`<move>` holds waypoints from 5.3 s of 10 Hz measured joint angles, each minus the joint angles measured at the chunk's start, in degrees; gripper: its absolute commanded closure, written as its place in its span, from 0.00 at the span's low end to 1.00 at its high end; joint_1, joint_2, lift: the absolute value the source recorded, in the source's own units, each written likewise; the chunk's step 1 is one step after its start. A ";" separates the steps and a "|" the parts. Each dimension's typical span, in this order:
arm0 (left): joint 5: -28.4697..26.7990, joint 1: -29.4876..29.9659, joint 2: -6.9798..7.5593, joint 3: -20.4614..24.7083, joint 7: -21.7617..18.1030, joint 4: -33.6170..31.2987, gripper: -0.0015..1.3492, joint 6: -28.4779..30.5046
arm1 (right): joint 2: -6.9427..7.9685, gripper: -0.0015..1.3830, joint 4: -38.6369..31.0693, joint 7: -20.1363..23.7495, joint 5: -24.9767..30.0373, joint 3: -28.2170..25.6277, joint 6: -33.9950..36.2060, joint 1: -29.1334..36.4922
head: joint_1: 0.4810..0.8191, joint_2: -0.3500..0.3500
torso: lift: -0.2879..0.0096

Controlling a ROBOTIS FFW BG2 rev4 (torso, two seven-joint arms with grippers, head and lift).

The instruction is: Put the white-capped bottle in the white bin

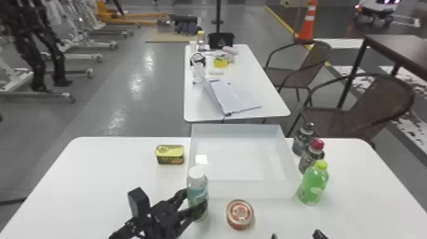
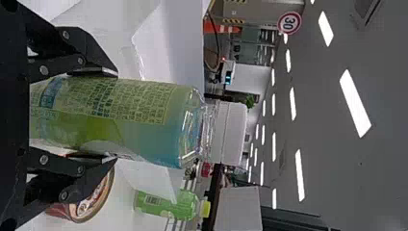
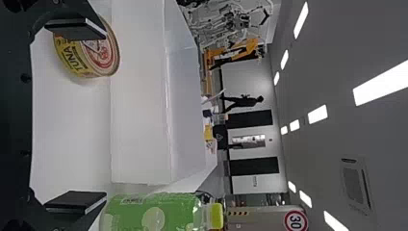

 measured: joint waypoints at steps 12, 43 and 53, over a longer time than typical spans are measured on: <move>-31.64 2.52 -3.90 12.88 -5.89 -29.52 0.80 13.61 | -0.11 0.09 0.25 0.00 -1.06 -0.17 -0.20 0.62 | 0.20 0.50 | 0.63; -11.84 29.90 -12.26 41.57 7.22 -26.66 0.08 0.03 | -1.85 0.09 -0.72 -3.25 -2.03 -0.49 -1.82 3.35 | 0.20 0.50 | 0.63; -9.77 29.93 -12.26 39.99 8.34 -24.33 0.08 -4.17 | -2.72 0.08 -2.87 -3.42 -0.93 -0.53 -1.05 5.62 | 0.20 0.50 | 0.63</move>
